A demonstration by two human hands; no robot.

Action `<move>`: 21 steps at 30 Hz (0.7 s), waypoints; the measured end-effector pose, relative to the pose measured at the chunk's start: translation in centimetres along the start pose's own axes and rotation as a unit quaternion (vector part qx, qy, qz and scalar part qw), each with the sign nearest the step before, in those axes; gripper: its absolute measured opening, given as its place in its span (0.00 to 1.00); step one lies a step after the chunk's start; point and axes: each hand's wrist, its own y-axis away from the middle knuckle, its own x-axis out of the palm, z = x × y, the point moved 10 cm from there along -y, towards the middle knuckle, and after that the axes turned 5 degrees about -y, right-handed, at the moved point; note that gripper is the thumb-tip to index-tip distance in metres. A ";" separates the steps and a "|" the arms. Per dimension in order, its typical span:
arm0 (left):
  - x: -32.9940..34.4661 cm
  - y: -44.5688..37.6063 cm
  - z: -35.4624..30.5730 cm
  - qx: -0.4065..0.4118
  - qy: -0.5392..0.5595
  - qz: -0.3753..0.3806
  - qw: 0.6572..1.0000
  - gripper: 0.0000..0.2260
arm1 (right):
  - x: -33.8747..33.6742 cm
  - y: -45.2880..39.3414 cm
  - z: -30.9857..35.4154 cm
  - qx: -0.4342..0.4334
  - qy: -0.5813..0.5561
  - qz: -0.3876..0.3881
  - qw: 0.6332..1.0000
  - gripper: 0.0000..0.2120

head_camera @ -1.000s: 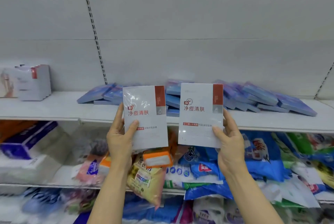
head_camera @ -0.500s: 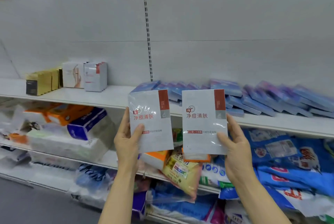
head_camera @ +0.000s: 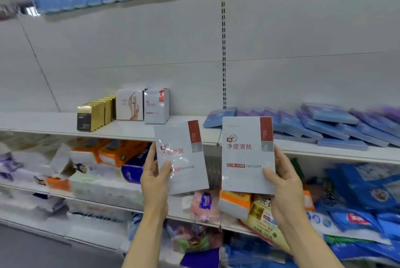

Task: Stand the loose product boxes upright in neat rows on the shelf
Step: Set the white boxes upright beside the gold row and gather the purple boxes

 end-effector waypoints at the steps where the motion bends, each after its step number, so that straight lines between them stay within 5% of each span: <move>1: -0.8 -0.8 0.1 -0.003 -0.002 0.001 1.000 0.27 | 0.8 0.1 -0.7 0.001 0.003 -0.002 1.000 0.25; 21: -8.6 -20.0 3.8 0.003 -0.080 0.023 0.997 0.28 | 13.8 -10.3 -14.5 0.034 0.039 0.007 0.999 0.25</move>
